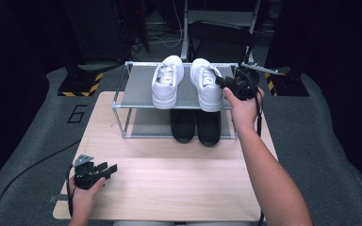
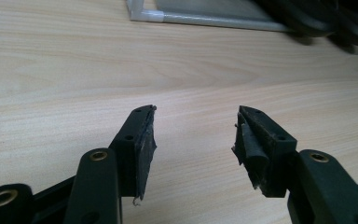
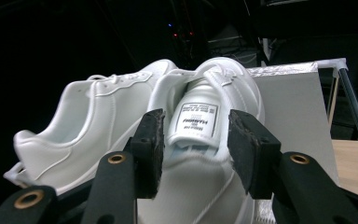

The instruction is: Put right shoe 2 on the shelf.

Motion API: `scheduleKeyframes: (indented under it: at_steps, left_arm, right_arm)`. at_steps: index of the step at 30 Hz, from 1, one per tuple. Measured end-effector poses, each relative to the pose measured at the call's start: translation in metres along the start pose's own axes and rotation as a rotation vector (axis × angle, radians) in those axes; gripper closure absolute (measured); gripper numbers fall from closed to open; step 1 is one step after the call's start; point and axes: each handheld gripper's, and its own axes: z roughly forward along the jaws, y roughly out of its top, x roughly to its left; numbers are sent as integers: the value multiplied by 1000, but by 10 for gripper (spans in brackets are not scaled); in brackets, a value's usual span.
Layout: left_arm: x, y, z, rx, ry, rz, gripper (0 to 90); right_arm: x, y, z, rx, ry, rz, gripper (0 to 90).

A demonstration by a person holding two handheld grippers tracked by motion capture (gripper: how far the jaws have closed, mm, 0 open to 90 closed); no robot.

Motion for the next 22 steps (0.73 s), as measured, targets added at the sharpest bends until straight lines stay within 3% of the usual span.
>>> scheduleKeyframes:
  at_steps: [6, 13, 22]
  left_arm:
    - [-1, -1, 1, -4, 3, -7, 468]
    - [-2, -1, 1, 9, 4, 5, 468]
    - [-2, -1, 1, 15, 4, 20, 465]
  right_arm:
    - [0, -17, -30, -37, 49, -22, 548]
    - [-4, -56, -57, -32, 92, -35, 532]
    - [-8, -122, -75, 19, 57, -106, 501]
